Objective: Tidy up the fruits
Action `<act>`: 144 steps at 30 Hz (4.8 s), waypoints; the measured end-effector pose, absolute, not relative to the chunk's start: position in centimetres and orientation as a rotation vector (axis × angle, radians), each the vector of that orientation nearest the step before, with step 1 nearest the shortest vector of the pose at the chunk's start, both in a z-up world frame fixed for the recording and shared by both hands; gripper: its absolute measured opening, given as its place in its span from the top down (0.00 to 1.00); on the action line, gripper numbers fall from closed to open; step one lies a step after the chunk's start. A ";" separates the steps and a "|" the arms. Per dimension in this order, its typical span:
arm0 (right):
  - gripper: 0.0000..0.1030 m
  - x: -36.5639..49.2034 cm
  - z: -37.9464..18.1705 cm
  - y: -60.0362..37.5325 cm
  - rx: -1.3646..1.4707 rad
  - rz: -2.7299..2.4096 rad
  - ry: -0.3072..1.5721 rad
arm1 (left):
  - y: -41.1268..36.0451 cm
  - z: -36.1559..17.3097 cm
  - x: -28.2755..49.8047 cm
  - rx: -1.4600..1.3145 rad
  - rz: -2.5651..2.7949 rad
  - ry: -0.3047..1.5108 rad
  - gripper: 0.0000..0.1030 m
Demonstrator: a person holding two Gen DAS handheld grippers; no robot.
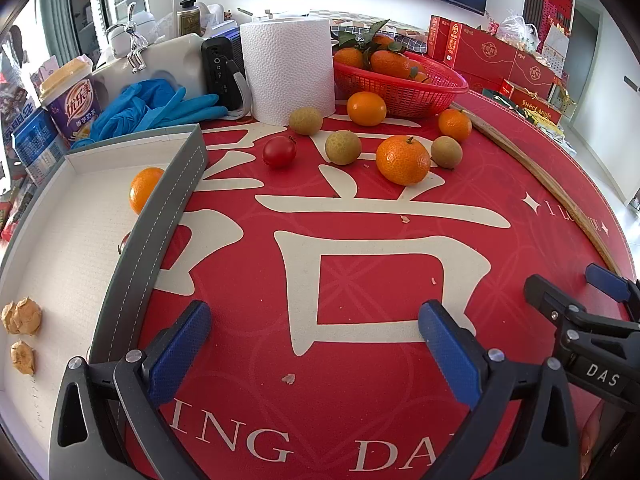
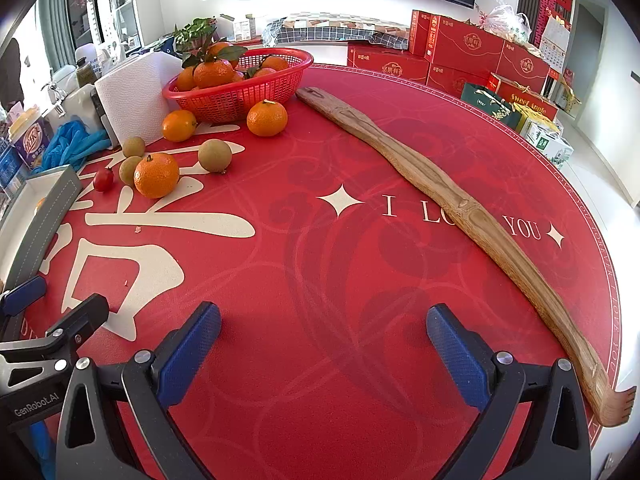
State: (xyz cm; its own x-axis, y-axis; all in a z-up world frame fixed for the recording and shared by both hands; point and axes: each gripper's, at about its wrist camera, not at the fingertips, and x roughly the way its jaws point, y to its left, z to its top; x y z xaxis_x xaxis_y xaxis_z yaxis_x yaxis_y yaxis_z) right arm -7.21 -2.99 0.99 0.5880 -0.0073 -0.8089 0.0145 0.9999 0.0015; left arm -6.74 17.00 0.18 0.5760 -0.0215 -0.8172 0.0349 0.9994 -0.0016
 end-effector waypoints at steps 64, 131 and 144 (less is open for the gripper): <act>0.00 -7.1 1.0 -3.0 0.010 -0.013 0.946 | 18.0 1.4 -3.3 -0.051 -0.128 0.954 0.73; 0.63 -5.5 6.5 17.9 -0.113 0.545 0.933 | 34.8 4.5 -12.5 -0.207 0.202 0.751 0.73; 0.63 -5.3 6.4 23.4 -0.173 0.618 0.940 | 37.1 3.6 -12.9 -0.252 0.247 0.775 0.73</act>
